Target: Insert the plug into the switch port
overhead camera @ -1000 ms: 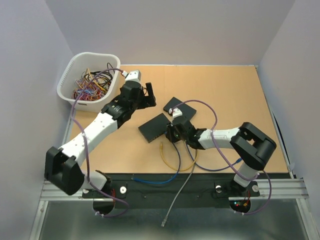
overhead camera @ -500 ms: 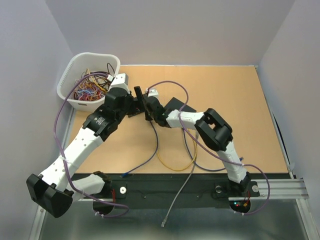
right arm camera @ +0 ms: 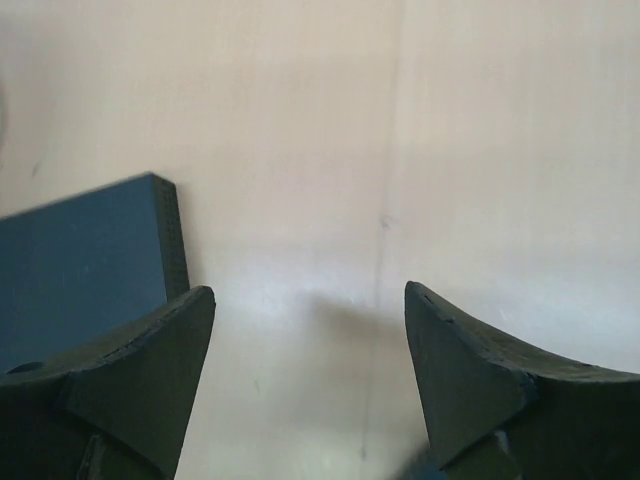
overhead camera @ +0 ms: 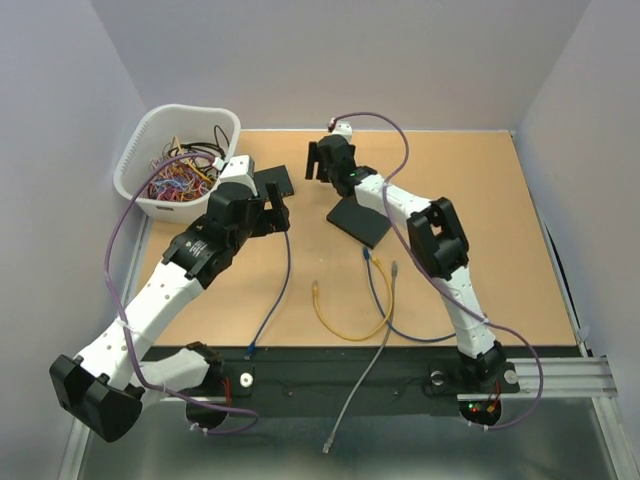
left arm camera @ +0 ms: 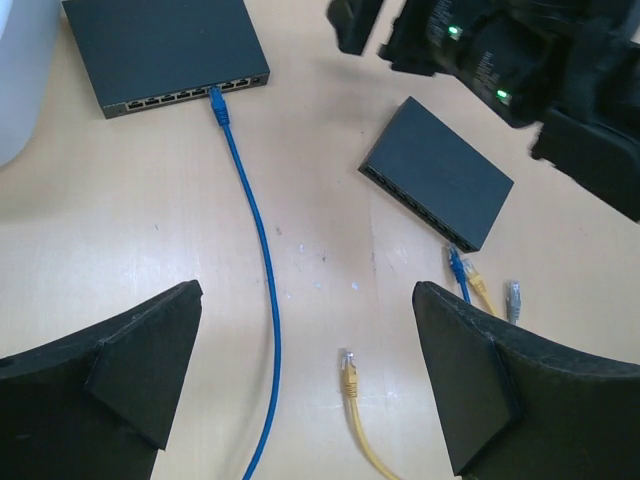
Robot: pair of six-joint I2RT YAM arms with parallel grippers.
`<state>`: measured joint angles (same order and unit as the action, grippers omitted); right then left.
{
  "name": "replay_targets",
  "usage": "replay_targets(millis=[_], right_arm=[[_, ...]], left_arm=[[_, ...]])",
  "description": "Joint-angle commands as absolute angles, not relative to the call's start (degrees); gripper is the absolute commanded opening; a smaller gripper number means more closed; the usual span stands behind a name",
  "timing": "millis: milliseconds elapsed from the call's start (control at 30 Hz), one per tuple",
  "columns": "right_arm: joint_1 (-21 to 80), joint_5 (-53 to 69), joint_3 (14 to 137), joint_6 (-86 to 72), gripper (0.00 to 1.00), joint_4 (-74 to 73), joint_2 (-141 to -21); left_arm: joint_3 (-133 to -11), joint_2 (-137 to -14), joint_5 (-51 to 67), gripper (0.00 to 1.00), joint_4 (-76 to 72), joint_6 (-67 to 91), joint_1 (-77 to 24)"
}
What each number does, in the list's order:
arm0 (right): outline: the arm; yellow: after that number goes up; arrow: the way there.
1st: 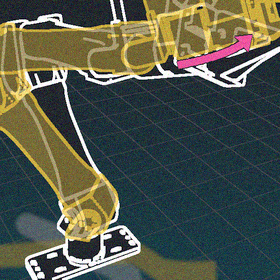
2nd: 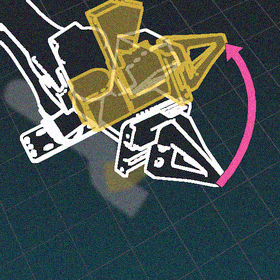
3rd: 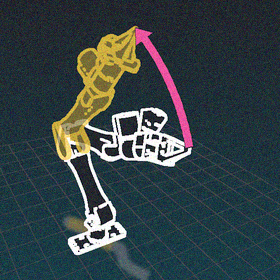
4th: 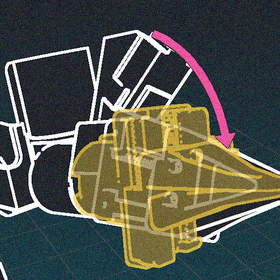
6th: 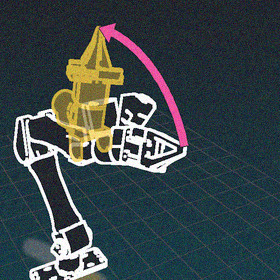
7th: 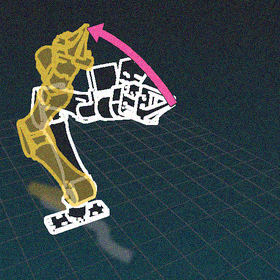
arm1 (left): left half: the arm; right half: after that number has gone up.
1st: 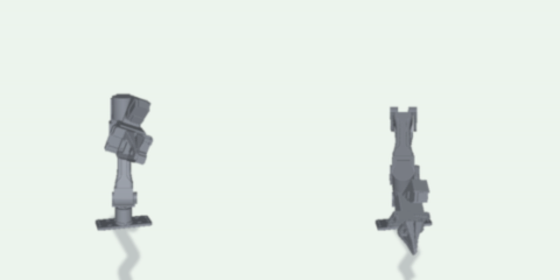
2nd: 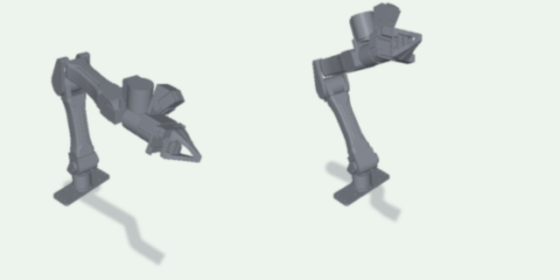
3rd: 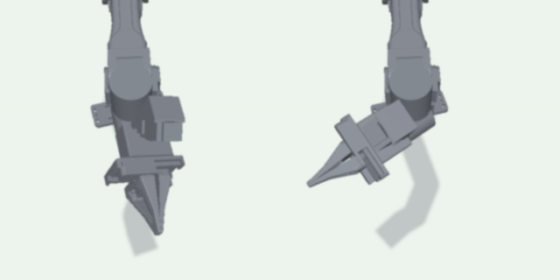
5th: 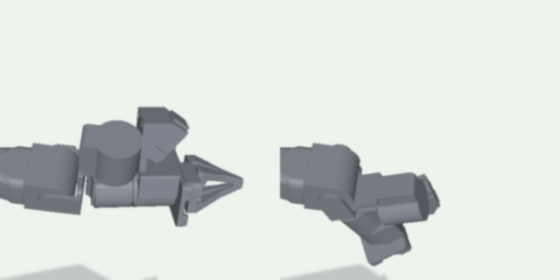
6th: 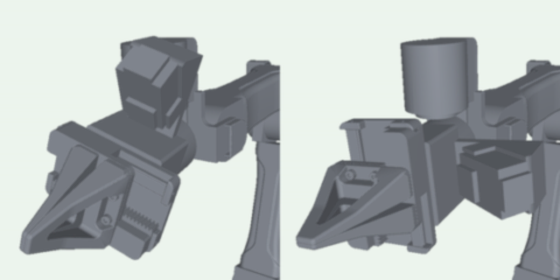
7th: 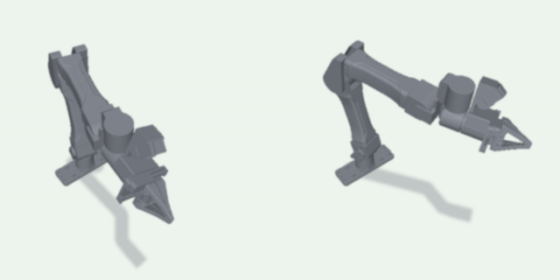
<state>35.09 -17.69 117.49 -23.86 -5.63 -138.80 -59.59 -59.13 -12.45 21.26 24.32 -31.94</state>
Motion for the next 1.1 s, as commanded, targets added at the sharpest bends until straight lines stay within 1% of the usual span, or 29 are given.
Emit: replay_targets(millis=[0, 100, 233, 267, 300, 367, 500, 533, 700, 767, 933, 1067], right_arm=[[37.9, -16.9, 108.3, -22.1, 0.82, -4.2, -125.6], [37.9, -19.5, 93.5, -21.9, 0.83, -2.4, -116.6], [37.4, -24.3, 83.4, -22.6, 0.86, -2.4, -106.8], [36.7, -25.1, 77.8, -23.5, 0.87, -2.5, -103.1], [36.0, -24.7, 75.4, -24.5, 0.89, -2.5, -101.1], [33.5, -21.4, 68.8, -28.0, 0.89, -2.5, -98.0], [30.6, -17.4, 61.5, -31.5, 0.89, -3.2, -92.6], [30.2, -16.7, 60.7, -31.5, 0.89, -3.2, -92.3], [29.2, -14.9, 57.5, -32.8, 0.89, -3.7, -92.7], [28.6, -13.6, 57.2, -33.0, 0.89, -3.7, -94.2], [27.9, -11.5, 58.1, -33.2, 0.89, -3.7, -97.5], [27.5, -10.7, 59.4, -33.2, 0.88, -3.7, -100.0]], left_arm=[[-58.0, -59.6, -11.9, 0.98, 16.8, 23.7, -31.6], [-57.1, -62.7, -8.1, 0.98, 12.3, 23.2, -31.2], [-57.1, -68.1, -3.0, 0.98, 5.6, 21.4, -30.9], [-57.1, -70.6, -2.5, 0.97, 1.9, 20.6, -30.9], [-57.5, -71.9, -1.0, 0.97, 0.5, 20.3, -30.9], [-59.1, -77.1, -0.4, 0.97, -2.5, 20.0, -30.7], [-64.2, -88.3, 2.5, 0.96, -7.5, 19.8, -30.3], [-65.1, -88.3, 3.1, 0.96, -7.6, 19.8, -30.3], [-71.4, -101.1, 7.4, 0.95, -11.6, 19.6, -29.1], [-76.4, -106.0, 9.0, 0.95, -12.0, 18.9, -28.8], [-81.2, -113.1, 13.0, 0.95, -12.7, 18.5, -28.0], [-82.5, -117.3, 15.9, 0.95, -13.4, 19.1, -27.7]])
